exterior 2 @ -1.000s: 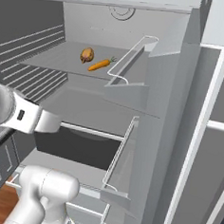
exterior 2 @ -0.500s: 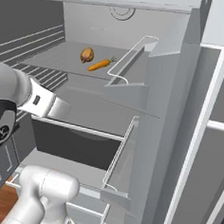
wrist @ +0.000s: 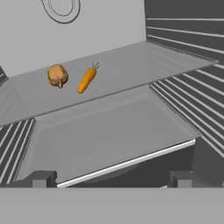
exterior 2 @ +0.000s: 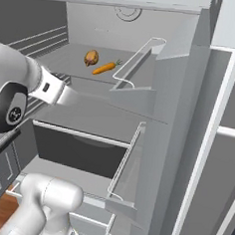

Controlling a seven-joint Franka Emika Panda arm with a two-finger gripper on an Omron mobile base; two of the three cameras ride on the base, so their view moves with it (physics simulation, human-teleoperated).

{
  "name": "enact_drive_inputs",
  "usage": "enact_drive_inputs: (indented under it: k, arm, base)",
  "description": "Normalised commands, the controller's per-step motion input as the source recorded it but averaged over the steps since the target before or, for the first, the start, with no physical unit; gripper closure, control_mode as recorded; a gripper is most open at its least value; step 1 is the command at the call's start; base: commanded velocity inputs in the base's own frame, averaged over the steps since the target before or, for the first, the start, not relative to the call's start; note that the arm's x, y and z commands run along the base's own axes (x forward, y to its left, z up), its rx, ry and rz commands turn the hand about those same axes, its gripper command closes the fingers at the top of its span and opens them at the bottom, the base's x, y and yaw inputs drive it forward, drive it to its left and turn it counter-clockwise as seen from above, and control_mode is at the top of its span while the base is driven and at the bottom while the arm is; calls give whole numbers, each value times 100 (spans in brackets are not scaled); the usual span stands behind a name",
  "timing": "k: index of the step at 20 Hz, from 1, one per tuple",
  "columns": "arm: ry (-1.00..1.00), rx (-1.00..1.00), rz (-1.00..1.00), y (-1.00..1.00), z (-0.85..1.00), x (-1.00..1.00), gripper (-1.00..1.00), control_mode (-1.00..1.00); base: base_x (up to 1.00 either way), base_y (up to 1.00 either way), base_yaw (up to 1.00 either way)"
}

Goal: Place one carrot and one chicken drumstick in each tupperware on the nearby counter, to pack two identical lunches.

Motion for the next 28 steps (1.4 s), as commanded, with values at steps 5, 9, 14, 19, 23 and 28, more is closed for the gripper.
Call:
enact_drive_inputs:
  k: [5,9,14,19,23,28]
  arm:
    - [7,0,-3,0,5,51,-100,-100]
    - [4,0,0,0,0,56,-100,-100]
    - [6,0,0,0,0,85,-100,-100]
    - [2,0,0,0,-15,86,-100,-100]
    - [2,0,0,0,-23,84,-100,-100]
    - [10,0,0,-7,-31,90,-100,-100]
  base:
    - [0,0,0]
    - [0,0,0]
    - [0,0,0]
    - [0,0,0]
    - [0,0,0]
    - [0,0,0]
